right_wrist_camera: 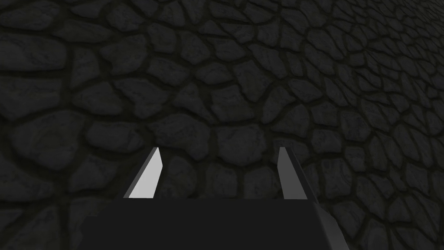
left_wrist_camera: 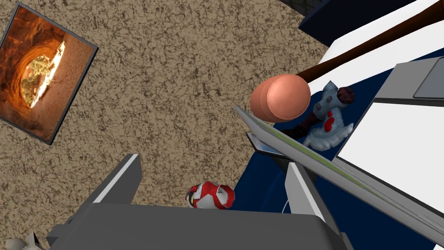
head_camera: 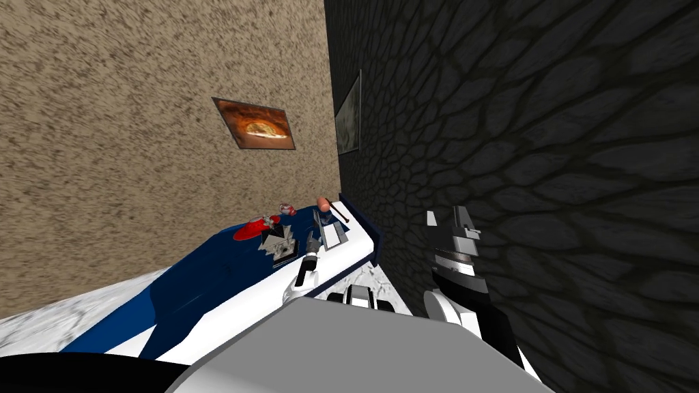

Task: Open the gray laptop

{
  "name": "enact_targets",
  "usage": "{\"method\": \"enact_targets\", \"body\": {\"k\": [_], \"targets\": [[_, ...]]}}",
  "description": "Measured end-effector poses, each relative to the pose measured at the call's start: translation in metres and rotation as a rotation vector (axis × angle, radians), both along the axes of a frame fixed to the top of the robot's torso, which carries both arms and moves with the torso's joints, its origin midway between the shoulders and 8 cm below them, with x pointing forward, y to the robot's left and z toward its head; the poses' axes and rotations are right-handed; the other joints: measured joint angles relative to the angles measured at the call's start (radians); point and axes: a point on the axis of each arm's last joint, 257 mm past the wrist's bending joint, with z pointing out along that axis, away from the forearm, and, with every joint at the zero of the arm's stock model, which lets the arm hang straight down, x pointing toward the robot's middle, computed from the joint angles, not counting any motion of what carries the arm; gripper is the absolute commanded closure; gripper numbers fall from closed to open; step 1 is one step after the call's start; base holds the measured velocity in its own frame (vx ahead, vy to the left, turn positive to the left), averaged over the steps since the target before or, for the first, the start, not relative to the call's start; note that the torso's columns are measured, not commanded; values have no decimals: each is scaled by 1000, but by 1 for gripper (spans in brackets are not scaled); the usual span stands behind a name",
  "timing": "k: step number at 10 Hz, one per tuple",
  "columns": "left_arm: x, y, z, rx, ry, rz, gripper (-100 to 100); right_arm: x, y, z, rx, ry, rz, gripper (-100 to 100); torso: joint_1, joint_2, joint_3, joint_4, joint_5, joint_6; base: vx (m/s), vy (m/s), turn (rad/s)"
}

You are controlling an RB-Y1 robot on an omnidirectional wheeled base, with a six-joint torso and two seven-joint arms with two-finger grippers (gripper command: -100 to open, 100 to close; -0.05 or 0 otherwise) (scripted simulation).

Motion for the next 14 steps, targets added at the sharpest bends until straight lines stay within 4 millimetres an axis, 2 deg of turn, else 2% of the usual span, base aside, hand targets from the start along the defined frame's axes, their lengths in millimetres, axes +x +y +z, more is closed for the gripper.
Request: {"method": "enact_targets", "body": {"k": [6,14], "targets": [[0,4,-29,-60,44,21,-100,0,0,0,0,0,0,0,0,0,0,0,0,0,12,-2,-47],[-1,15,-55,-118,85,51,-100,0,0,0,0,0,0,0,0,0,0,0,0,0,-1,2,-31]]}}
